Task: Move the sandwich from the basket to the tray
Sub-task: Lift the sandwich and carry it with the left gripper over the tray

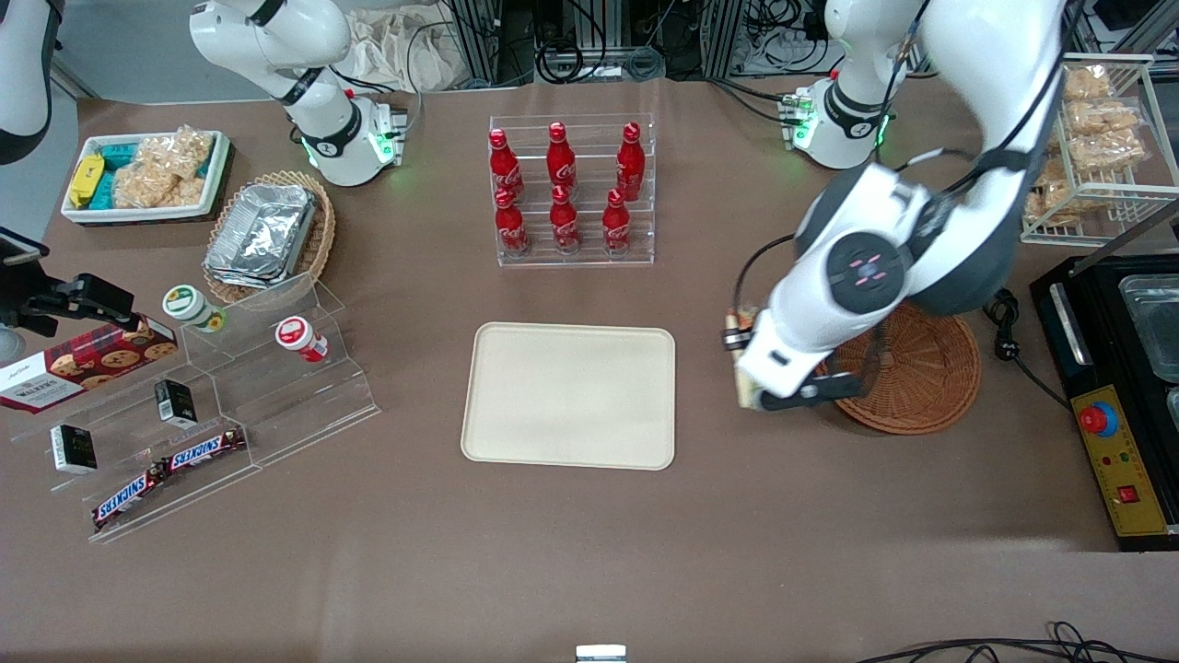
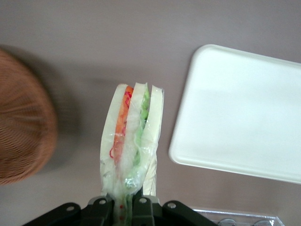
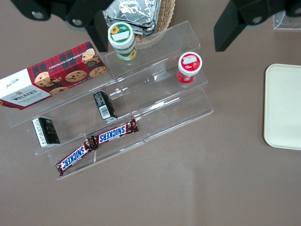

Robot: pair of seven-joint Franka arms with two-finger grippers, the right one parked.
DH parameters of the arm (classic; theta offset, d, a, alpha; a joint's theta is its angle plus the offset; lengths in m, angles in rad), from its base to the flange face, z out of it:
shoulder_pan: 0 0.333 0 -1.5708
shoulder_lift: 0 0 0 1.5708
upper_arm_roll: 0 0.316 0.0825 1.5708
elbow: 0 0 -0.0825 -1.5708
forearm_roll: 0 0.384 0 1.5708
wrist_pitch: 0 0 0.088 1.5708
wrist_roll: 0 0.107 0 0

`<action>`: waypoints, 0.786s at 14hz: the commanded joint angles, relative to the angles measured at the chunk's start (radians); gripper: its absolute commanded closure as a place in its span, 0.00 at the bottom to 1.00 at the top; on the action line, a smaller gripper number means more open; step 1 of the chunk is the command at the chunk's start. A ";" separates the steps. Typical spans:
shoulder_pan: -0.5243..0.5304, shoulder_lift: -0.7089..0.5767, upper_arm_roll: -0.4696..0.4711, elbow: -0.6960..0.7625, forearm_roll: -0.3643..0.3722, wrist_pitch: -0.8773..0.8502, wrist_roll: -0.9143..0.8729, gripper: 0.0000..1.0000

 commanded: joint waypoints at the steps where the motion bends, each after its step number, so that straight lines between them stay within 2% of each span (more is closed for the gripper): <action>1: -0.103 0.163 0.003 0.119 0.110 0.065 0.004 0.92; 4: -0.124 0.268 0.003 0.111 0.143 0.211 0.009 0.91; 8: -0.166 0.357 0.005 0.111 0.223 0.340 0.006 0.89; 9: -0.171 0.368 0.005 0.113 0.227 0.341 0.004 0.77; 10: -0.169 0.365 0.005 0.114 0.227 0.341 -0.008 0.31; 11: -0.169 0.357 0.005 0.114 0.232 0.338 -0.016 0.01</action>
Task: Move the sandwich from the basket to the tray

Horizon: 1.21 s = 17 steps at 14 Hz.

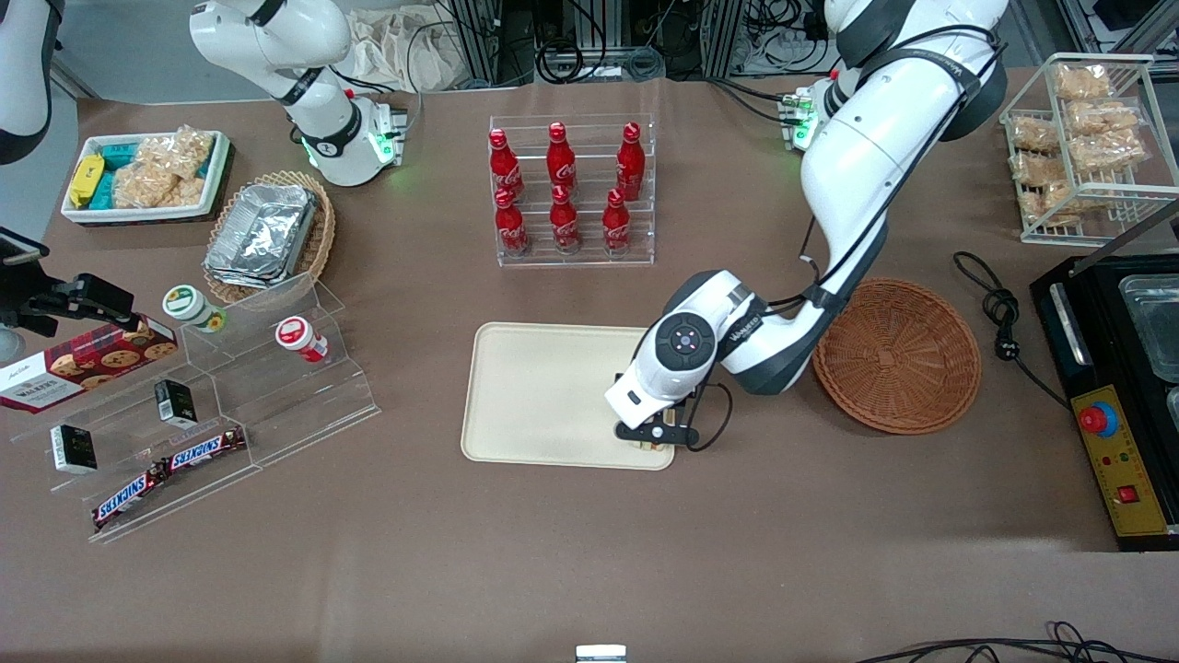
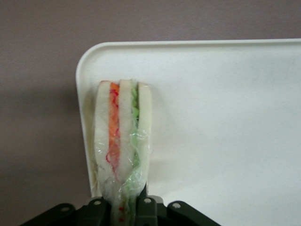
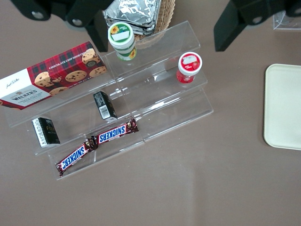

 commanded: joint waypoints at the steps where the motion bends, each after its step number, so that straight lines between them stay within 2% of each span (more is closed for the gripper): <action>1: -0.012 0.001 0.004 0.036 0.027 -0.016 -0.020 0.00; 3: -0.001 -0.031 0.004 0.033 0.023 -0.044 -0.021 0.00; 5: 0.009 -0.088 0.002 0.030 0.012 -0.154 -0.026 0.00; 8: 0.016 -0.258 0.005 -0.010 0.020 -0.280 -0.028 0.00; 12: 0.204 -0.522 -0.002 -0.148 0.006 -0.387 0.026 0.00; 13: 0.238 -0.577 -0.002 -0.168 -0.022 -0.419 0.037 0.00; 15: 0.337 -0.636 -0.002 -0.171 -0.136 -0.485 0.046 0.00; 17: 0.420 -0.662 -0.002 -0.161 -0.164 -0.518 0.128 0.00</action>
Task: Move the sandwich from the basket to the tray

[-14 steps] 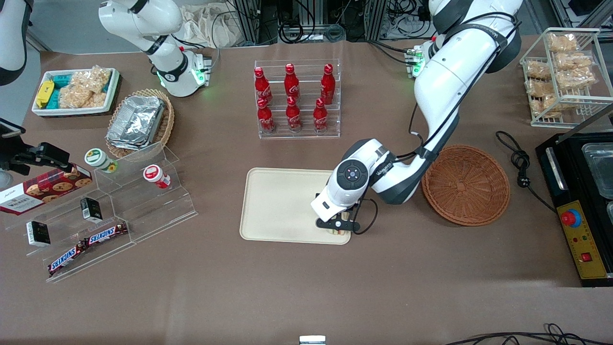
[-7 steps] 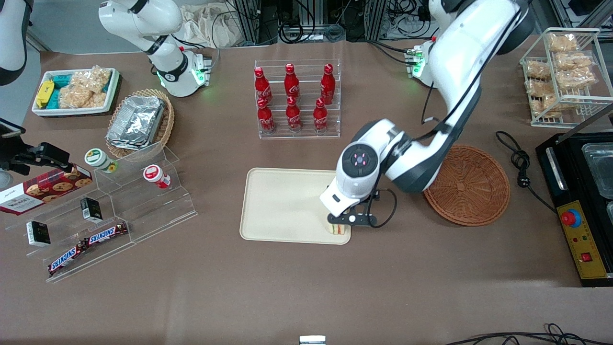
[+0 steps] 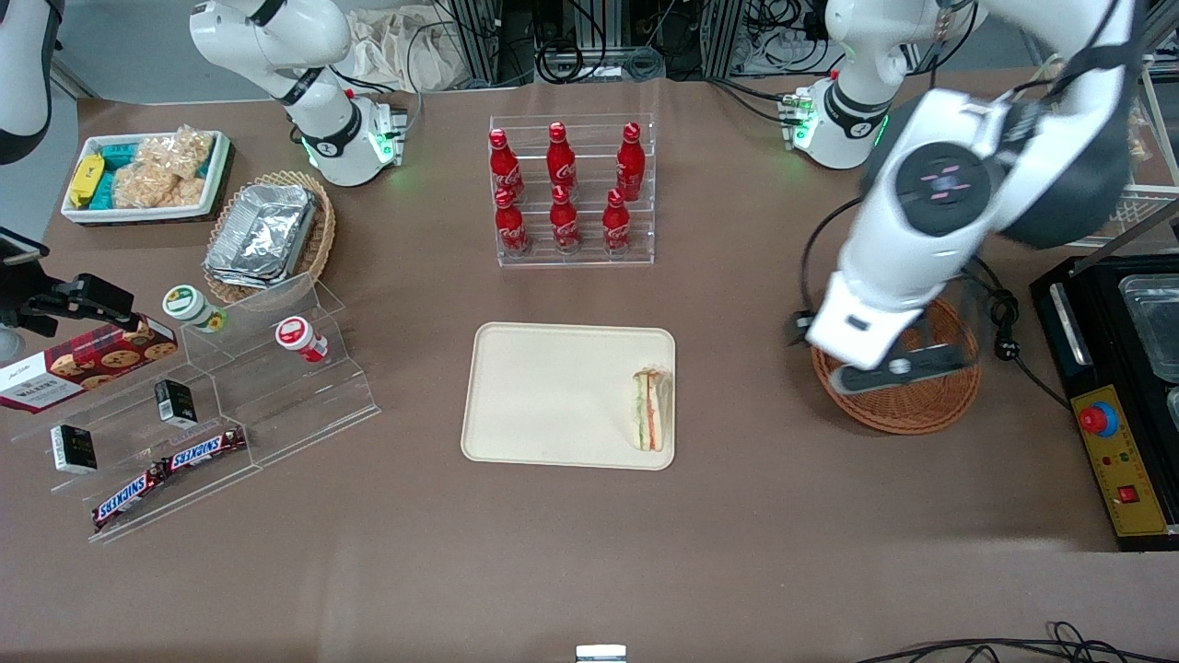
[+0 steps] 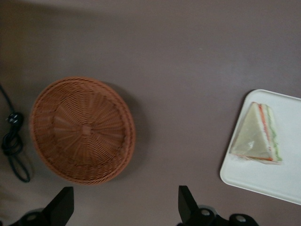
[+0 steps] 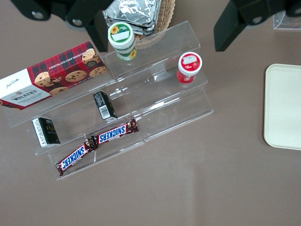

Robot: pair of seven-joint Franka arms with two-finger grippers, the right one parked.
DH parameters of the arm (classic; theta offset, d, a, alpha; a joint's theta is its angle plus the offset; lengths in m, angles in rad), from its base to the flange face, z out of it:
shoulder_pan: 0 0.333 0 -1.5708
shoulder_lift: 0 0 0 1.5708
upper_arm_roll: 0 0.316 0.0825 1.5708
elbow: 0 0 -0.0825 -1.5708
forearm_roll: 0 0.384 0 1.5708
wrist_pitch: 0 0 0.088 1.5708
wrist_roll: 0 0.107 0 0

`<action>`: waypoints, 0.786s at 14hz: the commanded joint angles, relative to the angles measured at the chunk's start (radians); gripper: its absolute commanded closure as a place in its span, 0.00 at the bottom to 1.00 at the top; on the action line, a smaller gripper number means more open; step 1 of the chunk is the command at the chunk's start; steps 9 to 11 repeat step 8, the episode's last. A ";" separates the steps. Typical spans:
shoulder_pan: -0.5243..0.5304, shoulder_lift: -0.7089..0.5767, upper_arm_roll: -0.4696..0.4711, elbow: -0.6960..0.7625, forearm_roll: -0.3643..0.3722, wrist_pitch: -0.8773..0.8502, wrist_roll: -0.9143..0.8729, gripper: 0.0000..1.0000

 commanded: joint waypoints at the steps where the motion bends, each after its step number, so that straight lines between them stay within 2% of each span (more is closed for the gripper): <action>1: 0.106 -0.048 -0.007 -0.024 -0.044 -0.023 0.121 0.00; 3: 0.172 -0.039 -0.004 0.023 -0.073 -0.029 0.246 0.00; 5: 0.222 -0.024 -0.004 0.036 -0.078 -0.028 0.261 0.00; 11: 0.227 -0.007 -0.004 0.049 -0.080 -0.025 0.261 0.00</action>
